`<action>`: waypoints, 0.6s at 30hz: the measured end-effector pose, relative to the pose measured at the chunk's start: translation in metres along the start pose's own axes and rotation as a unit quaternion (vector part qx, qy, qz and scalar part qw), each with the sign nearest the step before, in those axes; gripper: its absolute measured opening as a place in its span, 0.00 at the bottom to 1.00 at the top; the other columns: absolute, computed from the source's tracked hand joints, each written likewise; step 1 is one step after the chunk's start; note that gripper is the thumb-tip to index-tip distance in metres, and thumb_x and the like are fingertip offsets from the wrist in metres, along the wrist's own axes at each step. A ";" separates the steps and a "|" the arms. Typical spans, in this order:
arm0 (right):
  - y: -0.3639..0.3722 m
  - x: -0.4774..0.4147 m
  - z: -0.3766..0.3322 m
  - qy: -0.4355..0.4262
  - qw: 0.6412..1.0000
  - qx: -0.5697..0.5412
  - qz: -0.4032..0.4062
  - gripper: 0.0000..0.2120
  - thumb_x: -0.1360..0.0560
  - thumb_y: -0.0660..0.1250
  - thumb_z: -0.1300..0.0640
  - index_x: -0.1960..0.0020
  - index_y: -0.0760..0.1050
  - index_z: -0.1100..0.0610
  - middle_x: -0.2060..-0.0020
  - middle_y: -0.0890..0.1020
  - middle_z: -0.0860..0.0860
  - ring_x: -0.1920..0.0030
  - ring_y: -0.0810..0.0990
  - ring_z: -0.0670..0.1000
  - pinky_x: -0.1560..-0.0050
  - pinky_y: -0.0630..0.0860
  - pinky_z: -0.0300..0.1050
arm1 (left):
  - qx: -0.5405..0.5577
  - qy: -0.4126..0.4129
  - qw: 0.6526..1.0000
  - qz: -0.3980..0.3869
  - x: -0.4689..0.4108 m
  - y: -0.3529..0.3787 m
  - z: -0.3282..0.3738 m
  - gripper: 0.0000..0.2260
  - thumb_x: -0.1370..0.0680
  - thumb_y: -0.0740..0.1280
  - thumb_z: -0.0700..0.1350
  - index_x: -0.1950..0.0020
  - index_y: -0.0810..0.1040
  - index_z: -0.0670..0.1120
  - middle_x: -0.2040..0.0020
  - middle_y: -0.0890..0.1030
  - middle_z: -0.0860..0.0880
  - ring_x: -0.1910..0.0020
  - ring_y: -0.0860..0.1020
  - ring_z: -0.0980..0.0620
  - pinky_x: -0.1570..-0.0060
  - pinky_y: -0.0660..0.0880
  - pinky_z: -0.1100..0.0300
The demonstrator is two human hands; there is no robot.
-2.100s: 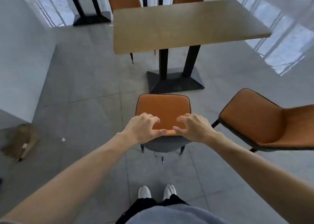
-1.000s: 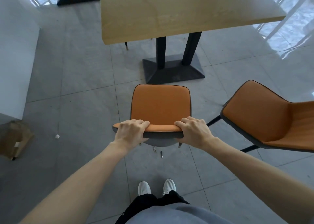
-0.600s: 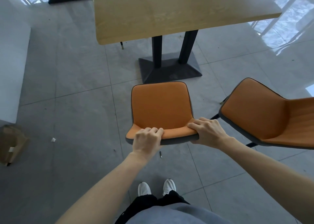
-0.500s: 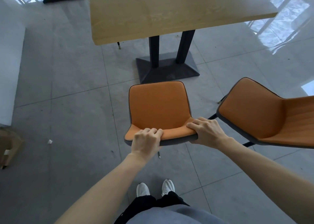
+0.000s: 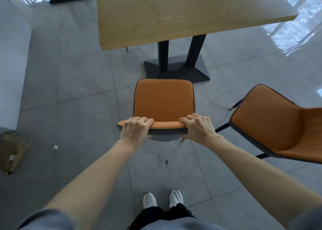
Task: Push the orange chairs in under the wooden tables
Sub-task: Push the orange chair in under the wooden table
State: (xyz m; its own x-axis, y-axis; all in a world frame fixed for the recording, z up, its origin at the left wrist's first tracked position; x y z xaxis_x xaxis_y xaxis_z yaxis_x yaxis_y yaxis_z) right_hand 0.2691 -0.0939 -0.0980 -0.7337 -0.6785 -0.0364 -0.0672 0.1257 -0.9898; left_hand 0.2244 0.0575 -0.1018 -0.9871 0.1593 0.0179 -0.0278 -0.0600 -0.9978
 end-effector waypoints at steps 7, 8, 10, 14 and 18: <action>0.004 -0.045 0.008 0.014 1.000 0.001 0.018 0.20 0.40 0.76 0.45 0.54 0.79 0.55 0.66 0.82 0.51 0.66 0.78 0.56 0.75 0.75 0.46 | 0.003 0.017 1.000 0.025 -0.041 -0.004 -0.036 0.19 0.42 0.81 0.48 0.55 0.82 0.46 0.63 0.84 0.49 0.66 0.82 0.45 0.68 0.77 0.55; 0.004 -0.051 0.010 0.017 1.000 0.003 0.020 0.19 0.40 0.76 0.45 0.55 0.79 0.55 0.66 0.81 0.51 0.67 0.78 0.56 0.75 0.75 0.46 | 0.001 0.016 1.000 0.027 -0.046 -0.004 -0.041 0.19 0.43 0.80 0.48 0.55 0.82 0.46 0.63 0.84 0.49 0.66 0.82 0.45 0.68 0.77 0.55; 0.003 -0.062 0.015 0.020 1.000 0.002 0.023 0.19 0.41 0.76 0.46 0.55 0.79 0.55 0.67 0.81 0.51 0.68 0.78 0.55 0.76 0.75 0.46 | 0.003 0.018 0.999 0.027 -0.057 -0.005 -0.046 0.19 0.43 0.81 0.48 0.55 0.82 0.45 0.63 0.84 0.49 0.66 0.82 0.45 0.68 0.77 0.55; 0.002 -0.079 0.027 0.027 0.999 0.006 0.026 0.19 0.40 0.77 0.46 0.55 0.79 0.55 0.68 0.80 0.51 0.68 0.77 0.55 0.76 0.74 0.45 | 0.000 0.024 0.999 0.032 -0.077 -0.004 -0.053 0.20 0.42 0.81 0.49 0.54 0.81 0.46 0.62 0.83 0.49 0.66 0.81 0.45 0.68 0.77 0.55; 0.001 -0.098 0.034 0.039 0.999 0.012 0.032 0.18 0.42 0.77 0.47 0.56 0.79 0.54 0.70 0.80 0.51 0.69 0.77 0.56 0.76 0.72 0.44 | -0.005 0.020 0.999 0.041 -0.096 -0.004 -0.065 0.19 0.41 0.81 0.50 0.55 0.81 0.47 0.63 0.83 0.50 0.66 0.81 0.45 0.67 0.77 0.55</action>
State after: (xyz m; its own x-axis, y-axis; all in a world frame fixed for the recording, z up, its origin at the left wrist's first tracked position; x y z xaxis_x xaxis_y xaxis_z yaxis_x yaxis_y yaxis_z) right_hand 0.3635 -0.0518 -0.1003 -0.7868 -0.6107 -0.0893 -0.0031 0.1485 -0.9889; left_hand 0.3297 0.1064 -0.1033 -0.9788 0.1943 -0.0655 0.0539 -0.0643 -0.9965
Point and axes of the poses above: each hand's wrist, its own x-axis away from the middle knuckle, its own y-axis out of the palm, z = x × y, the point moved 10 cm from there along -x, towards the middle knuckle
